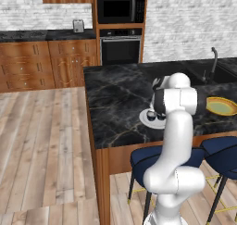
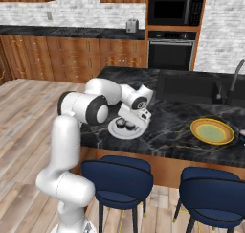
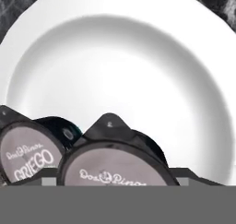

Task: Place two yogurt containers on each plate.

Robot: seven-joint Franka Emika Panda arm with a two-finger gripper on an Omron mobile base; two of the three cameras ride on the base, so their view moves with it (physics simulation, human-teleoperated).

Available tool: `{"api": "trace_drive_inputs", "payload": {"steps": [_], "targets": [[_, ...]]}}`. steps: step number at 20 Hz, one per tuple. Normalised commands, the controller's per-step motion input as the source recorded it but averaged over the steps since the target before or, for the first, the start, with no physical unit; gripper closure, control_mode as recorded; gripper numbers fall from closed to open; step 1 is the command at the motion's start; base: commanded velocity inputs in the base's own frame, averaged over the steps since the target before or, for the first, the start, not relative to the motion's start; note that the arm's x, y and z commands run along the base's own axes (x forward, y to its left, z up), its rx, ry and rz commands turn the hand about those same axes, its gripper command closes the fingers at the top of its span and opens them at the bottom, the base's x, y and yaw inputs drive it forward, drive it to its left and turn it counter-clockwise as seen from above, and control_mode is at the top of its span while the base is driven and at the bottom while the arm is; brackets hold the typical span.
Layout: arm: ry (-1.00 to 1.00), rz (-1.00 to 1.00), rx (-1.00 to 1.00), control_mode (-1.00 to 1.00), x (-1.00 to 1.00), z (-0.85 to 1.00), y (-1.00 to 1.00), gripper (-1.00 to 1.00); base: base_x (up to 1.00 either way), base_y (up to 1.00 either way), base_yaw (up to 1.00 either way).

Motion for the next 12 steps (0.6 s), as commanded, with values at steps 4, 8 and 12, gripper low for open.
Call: {"api": "trace_drive_inputs", "payload": {"steps": [4,8,12], "targets": [[0.0,0.0,0.0,-1.0,0.07,-0.18,0.0,-1.0,0.0,0.0,0.0],[0.0,0.0,-0.01,-1.0,0.0,-0.03,-0.07,-1.0,0.0,0.0,0.0],[0.0,0.0,-0.06,-1.0,-0.05,0.04,-0.28,-1.0,0.0,0.0,0.0]]}}
